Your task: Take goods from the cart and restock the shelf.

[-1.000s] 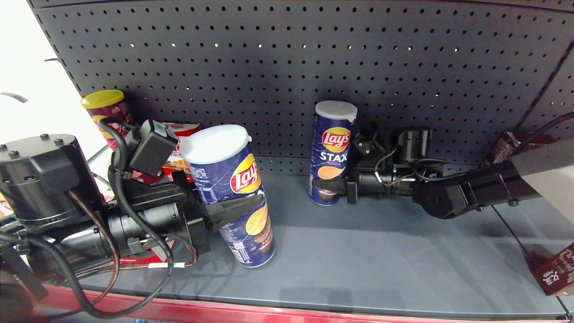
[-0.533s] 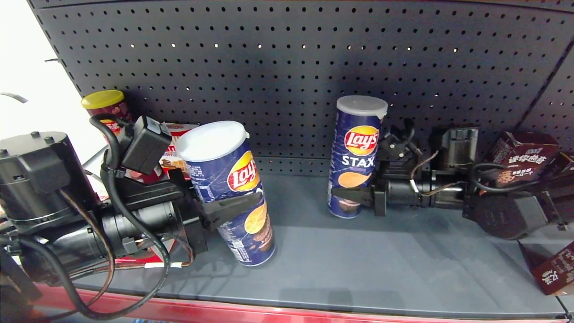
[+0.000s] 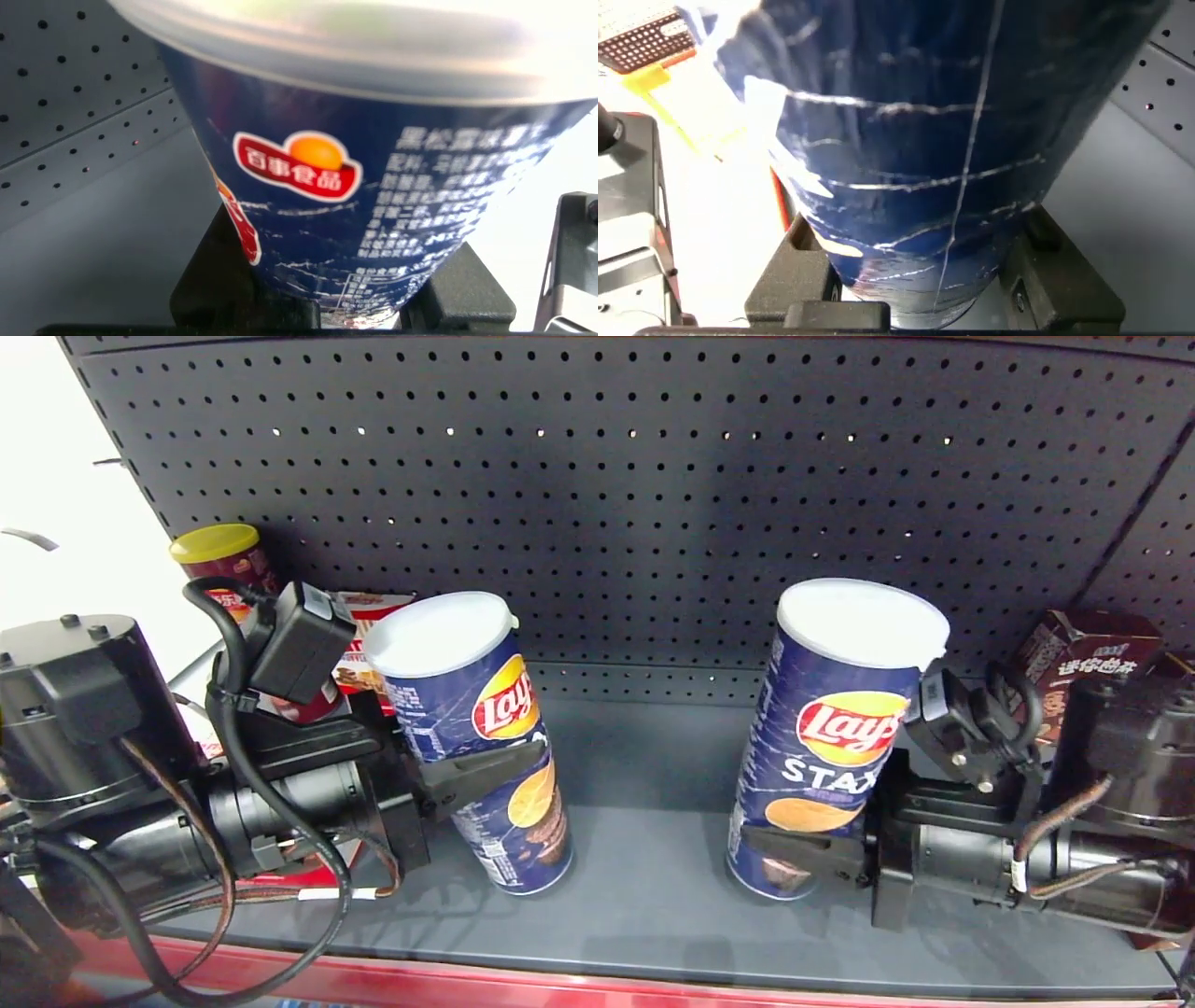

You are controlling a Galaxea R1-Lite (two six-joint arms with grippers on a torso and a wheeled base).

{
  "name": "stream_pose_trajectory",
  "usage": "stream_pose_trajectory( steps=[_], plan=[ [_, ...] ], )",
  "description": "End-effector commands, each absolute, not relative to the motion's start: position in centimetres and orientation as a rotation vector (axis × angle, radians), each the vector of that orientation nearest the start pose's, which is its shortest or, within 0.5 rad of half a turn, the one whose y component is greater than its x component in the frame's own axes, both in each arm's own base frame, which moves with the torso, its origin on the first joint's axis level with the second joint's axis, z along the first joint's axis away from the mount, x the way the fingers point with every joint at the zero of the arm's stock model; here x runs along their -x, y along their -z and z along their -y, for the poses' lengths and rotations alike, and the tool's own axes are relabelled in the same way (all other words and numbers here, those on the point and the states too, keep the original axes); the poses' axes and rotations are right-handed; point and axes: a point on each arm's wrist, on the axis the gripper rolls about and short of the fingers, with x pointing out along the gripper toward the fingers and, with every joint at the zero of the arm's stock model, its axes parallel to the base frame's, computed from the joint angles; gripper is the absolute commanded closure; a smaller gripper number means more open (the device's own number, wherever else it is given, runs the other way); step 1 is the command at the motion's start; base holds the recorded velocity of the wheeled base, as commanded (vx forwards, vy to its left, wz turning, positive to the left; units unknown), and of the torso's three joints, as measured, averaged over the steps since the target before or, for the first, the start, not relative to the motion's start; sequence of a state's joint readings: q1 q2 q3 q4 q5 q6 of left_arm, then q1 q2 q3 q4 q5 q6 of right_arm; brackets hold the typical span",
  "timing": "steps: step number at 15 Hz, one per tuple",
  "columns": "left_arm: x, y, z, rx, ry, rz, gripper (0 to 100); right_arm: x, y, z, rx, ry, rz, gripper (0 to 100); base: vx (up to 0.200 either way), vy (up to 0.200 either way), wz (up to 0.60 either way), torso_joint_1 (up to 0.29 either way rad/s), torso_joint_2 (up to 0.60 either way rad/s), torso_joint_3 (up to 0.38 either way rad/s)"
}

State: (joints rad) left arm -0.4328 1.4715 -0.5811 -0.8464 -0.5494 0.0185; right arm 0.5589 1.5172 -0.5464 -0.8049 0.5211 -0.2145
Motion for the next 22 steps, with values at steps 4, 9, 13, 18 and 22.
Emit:
stream_pose_trajectory(
  steps=[4, 9, 13, 18, 22],
  plan=[
    [-21.1, -20.6, 11.1, -0.014, 0.985, -0.037, 100, -18.6, -15.5, -13.8, 0.202, -1.1, -0.086, 100, 0.0, 0.0, 0.0, 0.0, 0.0, 0.0],
    [-21.0, -20.5, 11.1, -0.014, 0.984, -0.04, 100, -19.3, -14.8, -14.2, 0.203, -1.101, -0.1, 100, 0.0, 0.0, 0.0, 0.0, 0.0, 0.0],
    [-20.9, -20.3, 11.1, -0.015, 0.987, -0.048, 100, -20.1, -13.8, -14.7, 0.203, -1.104, -0.141, 100, 0.0, 0.0, 0.0, 0.0, 0.0, 0.0],
    [-21.0, -20.3, 11.1, -0.015, 0.985, -0.048, 100, -21.3, -13.8, -15.6, 0.203, -1.103, -0.137, 100, 0.0, 0.0, 0.0, 0.0, 0.0, 0.0],
    [-21.0, -20.2, 11.1, -0.015, 0.985, -0.051, 100, -21.7, -13.7, -16.0, 0.203, -1.108, -0.135, 100, 0.0, 0.0, 0.0, 0.0, 0.0, 0.0]
  ],
)
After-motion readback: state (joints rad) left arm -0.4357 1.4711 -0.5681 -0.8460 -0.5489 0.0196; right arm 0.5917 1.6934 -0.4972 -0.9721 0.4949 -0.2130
